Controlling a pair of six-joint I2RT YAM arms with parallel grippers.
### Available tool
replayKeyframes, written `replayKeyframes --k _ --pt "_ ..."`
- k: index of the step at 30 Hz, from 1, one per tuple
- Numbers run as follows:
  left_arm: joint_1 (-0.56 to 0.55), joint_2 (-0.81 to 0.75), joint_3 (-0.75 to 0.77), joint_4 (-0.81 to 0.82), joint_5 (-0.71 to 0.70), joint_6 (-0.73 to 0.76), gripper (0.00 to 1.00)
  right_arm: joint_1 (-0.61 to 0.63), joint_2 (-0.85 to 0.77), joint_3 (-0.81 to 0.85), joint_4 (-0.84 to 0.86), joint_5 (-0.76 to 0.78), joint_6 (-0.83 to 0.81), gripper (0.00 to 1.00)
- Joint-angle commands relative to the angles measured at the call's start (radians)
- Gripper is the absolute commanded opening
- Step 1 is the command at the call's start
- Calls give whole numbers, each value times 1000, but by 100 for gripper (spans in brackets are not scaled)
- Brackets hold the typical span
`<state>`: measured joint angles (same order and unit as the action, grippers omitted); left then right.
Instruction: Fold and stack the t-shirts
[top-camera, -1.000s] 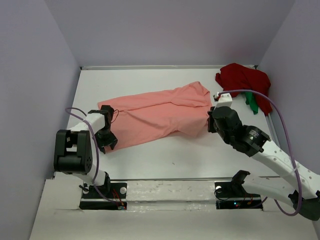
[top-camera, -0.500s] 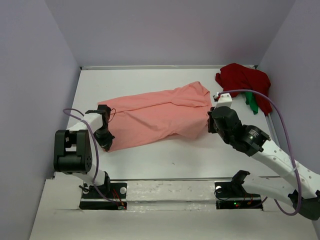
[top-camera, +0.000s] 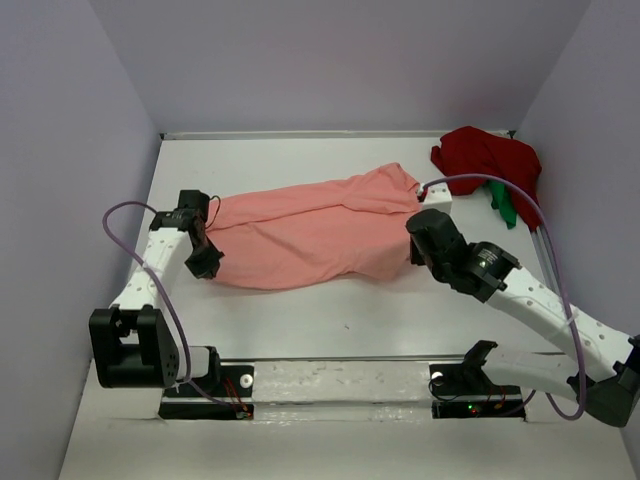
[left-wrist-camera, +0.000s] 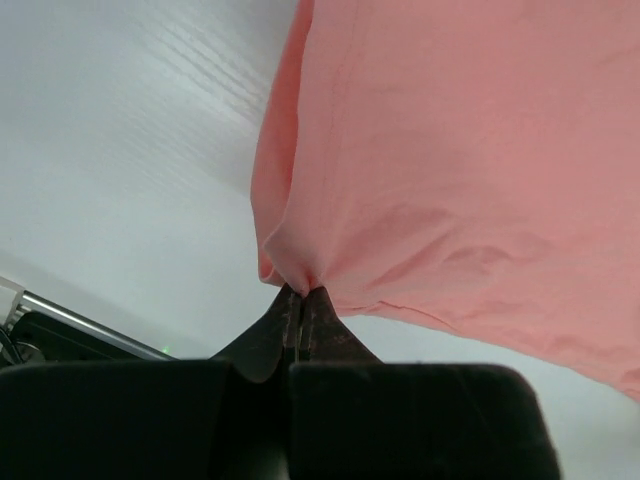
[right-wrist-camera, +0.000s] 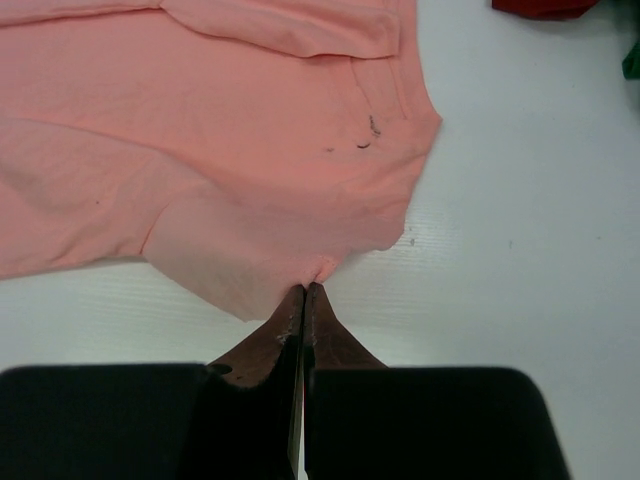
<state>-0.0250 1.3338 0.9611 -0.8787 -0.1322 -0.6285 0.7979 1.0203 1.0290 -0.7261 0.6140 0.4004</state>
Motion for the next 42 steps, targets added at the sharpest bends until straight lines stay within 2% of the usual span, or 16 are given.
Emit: replayKeyframes --k 1,7,12,22,24,29,33,42 --pt "-3 -82 35 -54 -12 9 0 -6 40 84 -12 76 17 0" --pt "-3 -99 -4 41 57 6 0 -6 129 192 -44 161 -8 0" --pt "2 -78 -4 80 59 32 0 -17 188 308 -64 188 -66 0" --pt "20 -55 54 149 97 42 0 -144 362 442 -46 110 -133 0" --pt "54 -53 67 149 108 46 0 -173 400 460 -41 105 -158 0" --pt "86 -73 105 132 48 61 0 -229 454 499 -24 63 -196 0" --pt "131 -55 146 124 45 75 0 -258 498 539 -10 59 -228 0" --pt "149 -9 229 142 42 66 0 -296 606 652 -6 -14 -288 0"
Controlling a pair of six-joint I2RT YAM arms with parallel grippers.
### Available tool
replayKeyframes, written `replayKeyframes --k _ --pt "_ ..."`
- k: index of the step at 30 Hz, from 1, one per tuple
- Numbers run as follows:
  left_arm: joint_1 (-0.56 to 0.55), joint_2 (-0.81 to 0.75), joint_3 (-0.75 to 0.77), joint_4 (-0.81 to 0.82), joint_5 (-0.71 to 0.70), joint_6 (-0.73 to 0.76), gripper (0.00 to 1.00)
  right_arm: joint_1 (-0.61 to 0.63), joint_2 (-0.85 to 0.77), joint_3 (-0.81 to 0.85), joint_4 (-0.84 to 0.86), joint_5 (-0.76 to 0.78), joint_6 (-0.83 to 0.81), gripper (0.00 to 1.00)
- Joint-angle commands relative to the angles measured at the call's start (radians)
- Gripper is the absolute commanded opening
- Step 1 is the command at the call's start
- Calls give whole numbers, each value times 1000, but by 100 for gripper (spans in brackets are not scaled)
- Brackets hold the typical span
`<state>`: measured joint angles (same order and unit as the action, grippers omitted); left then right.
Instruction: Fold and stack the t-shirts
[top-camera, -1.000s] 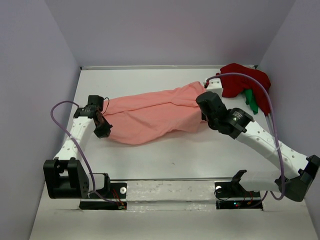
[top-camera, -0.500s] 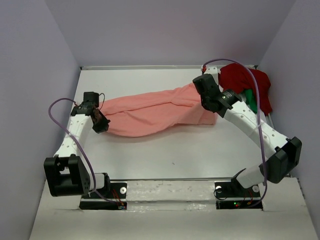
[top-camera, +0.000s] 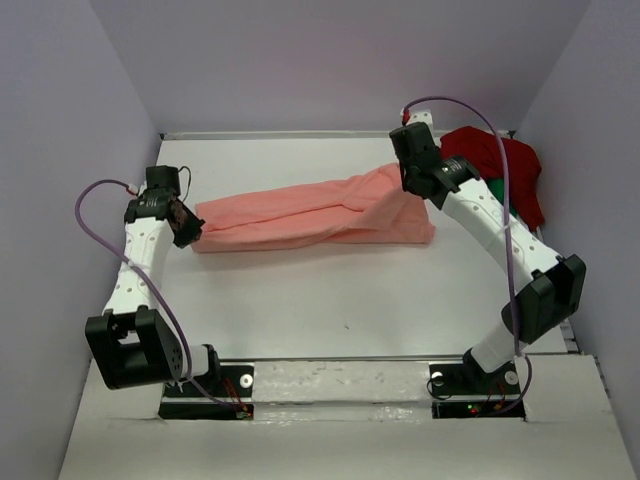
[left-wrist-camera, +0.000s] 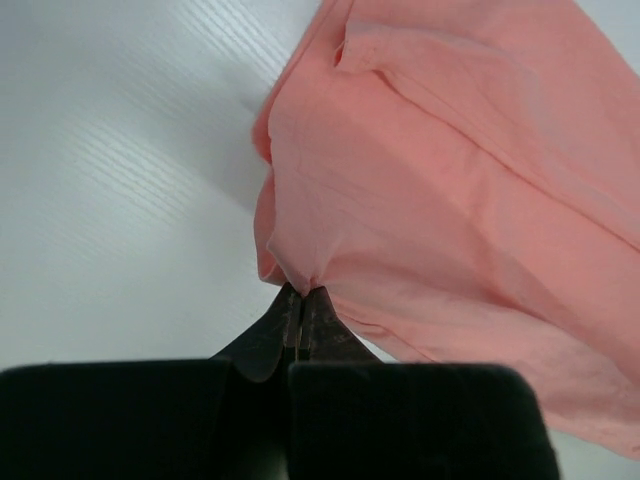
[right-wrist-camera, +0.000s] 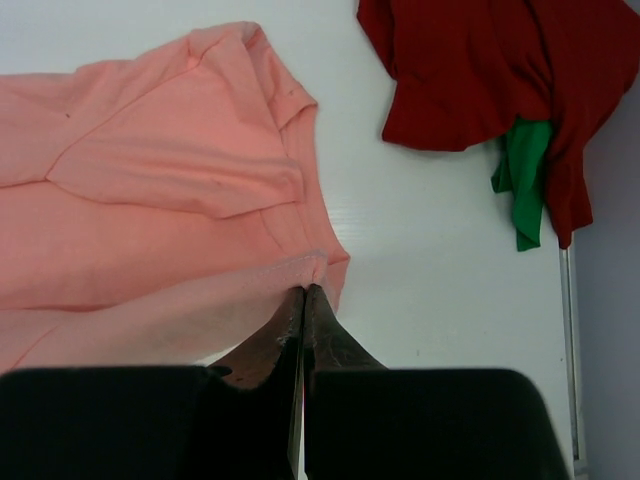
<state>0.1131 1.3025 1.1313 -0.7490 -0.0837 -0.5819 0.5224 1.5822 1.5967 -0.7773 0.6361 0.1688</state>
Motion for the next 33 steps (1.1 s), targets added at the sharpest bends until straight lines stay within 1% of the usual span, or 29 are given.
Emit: replayKeyframes --k 1,10,16,21,25,26,27,29,33 --pt "13 30 61 17 -4 19 0 -21 59 98 46 -56 -66 0" --pt "19 124 81 63 -18 24 0 -55 189 227 52 -107 -110 0" --pt "20 168 77 92 -22 24 0 -100 255 285 53 -125 -124 0" --pt "22 213 114 96 -5 30 0 -122 285 312 49 -145 -127 0" --pt "22 176 102 92 -8 33 0 -122 227 247 38 -151 -71 0" --pt "22 153 90 89 -8 28 0 -122 190 209 38 -151 -51 0" --pt "22 141 88 85 -7 28 0 -105 190 209 38 -147 -51 0" --pt "20 95 82 74 -1 21 0 -81 130 155 33 -115 -37 0" --pt "19 8 93 27 -22 30 0 -38 18 89 -14 -111 21 0"
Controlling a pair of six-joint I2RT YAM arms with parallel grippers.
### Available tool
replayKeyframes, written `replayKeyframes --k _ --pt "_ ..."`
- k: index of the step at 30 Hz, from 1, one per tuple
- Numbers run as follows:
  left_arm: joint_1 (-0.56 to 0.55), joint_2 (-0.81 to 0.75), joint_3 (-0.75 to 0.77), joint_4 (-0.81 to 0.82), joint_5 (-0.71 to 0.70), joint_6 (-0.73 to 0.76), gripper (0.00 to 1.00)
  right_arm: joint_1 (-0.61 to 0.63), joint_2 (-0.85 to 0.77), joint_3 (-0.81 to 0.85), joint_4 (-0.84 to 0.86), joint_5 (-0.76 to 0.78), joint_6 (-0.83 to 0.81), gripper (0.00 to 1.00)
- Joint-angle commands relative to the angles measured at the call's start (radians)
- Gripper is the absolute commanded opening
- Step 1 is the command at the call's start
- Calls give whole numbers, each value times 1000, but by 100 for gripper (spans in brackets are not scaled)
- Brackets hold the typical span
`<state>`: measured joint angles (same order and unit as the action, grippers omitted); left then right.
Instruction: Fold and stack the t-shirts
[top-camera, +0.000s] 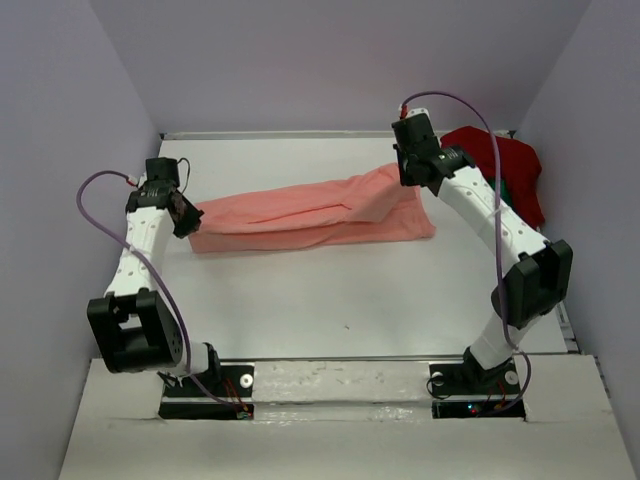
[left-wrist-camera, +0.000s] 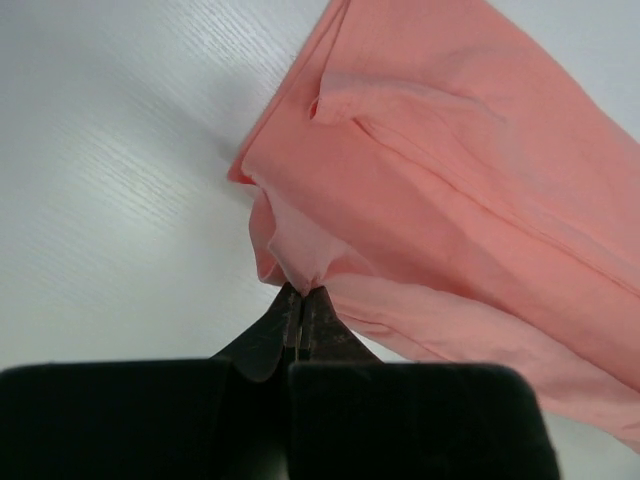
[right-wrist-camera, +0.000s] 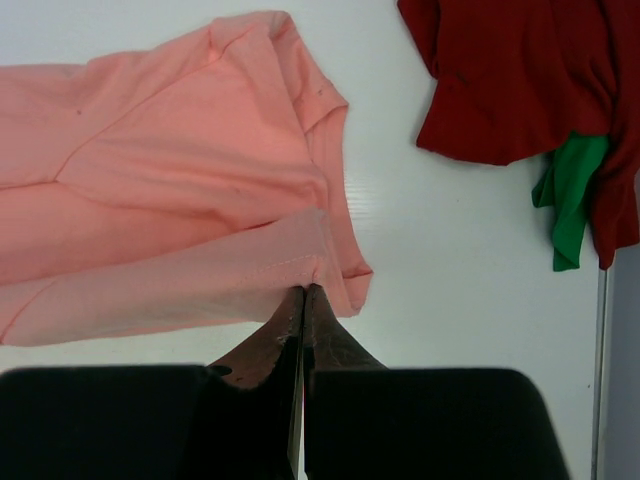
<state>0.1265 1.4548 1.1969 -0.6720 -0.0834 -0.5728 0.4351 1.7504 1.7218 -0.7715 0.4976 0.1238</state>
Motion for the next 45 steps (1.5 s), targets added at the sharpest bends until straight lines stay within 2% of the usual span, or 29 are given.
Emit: replayKeyframes --k 1,9,19,28,34,37,45 --pt "5 -158 29 -60 -29 21 0 60 -150 -51 -23 25 74 0" --pt "-1 -272 -60 -121 33 -24 0 178 -299 -158 -130 101 158 0" --pt "-7 -313 -95 -167 24 -9 0 211 -419 -231 -245 113 246 0" --pt "-11 -335 -131 -198 19 -25 0 292 -427 -218 -379 142 370 0" --pt "-14 -381 -189 -210 25 -33 0 378 -448 -278 -440 159 474 0" --pt "-14 -395 -206 -215 -18 -27 0 378 -466 -314 -443 222 496 0" --pt "-14 -393 -206 -228 -10 -15 0 378 -420 -289 -514 283 550 0"
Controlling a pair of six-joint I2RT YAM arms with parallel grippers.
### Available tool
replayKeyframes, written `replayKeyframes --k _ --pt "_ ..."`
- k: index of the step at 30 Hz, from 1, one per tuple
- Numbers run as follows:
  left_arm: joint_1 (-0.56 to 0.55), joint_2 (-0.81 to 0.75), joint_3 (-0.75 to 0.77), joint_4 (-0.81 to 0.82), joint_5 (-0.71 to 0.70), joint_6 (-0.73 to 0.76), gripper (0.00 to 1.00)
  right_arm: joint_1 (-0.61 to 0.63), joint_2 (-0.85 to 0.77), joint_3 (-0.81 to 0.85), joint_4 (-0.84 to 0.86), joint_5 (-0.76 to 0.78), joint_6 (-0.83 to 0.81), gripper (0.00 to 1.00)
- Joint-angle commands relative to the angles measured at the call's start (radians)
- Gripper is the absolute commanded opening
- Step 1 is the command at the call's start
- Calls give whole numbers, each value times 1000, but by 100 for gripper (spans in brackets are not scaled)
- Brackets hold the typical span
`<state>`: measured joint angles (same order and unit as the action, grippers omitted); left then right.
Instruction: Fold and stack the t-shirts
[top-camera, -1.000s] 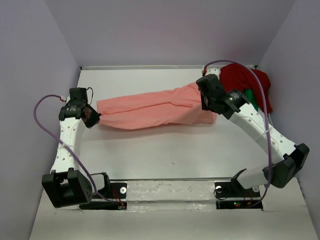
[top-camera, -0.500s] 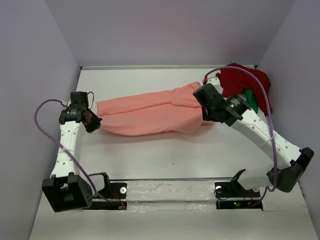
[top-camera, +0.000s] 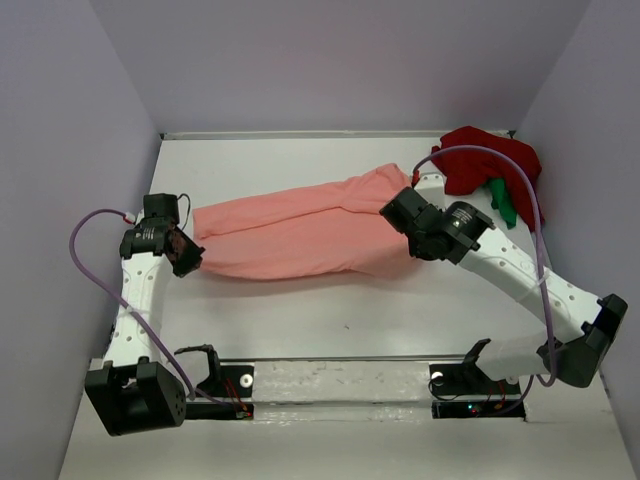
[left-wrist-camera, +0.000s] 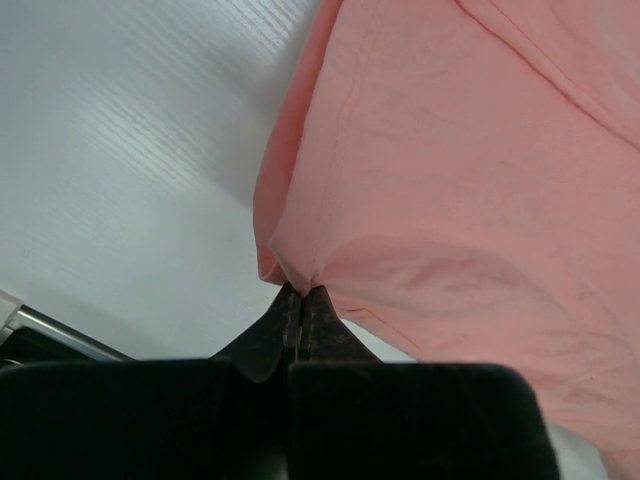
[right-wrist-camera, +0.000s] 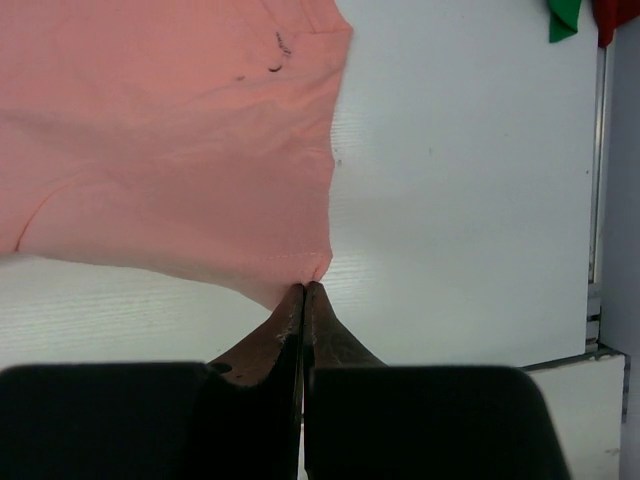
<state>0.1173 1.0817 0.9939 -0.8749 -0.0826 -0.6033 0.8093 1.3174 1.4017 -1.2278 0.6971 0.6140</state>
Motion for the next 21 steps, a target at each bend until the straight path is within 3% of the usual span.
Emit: replayKeyframes --k 1,15,21 --pt "-5 -23 -3 -30 -14 16 0 4 13 34 -68 87 66 0" --pt "-5 23 -6 14 1 8 0 4 89 75 -22 105 32 0" --pt "-5 124 43 65 17 11 0 -100 206 149 146 55 -129 0"
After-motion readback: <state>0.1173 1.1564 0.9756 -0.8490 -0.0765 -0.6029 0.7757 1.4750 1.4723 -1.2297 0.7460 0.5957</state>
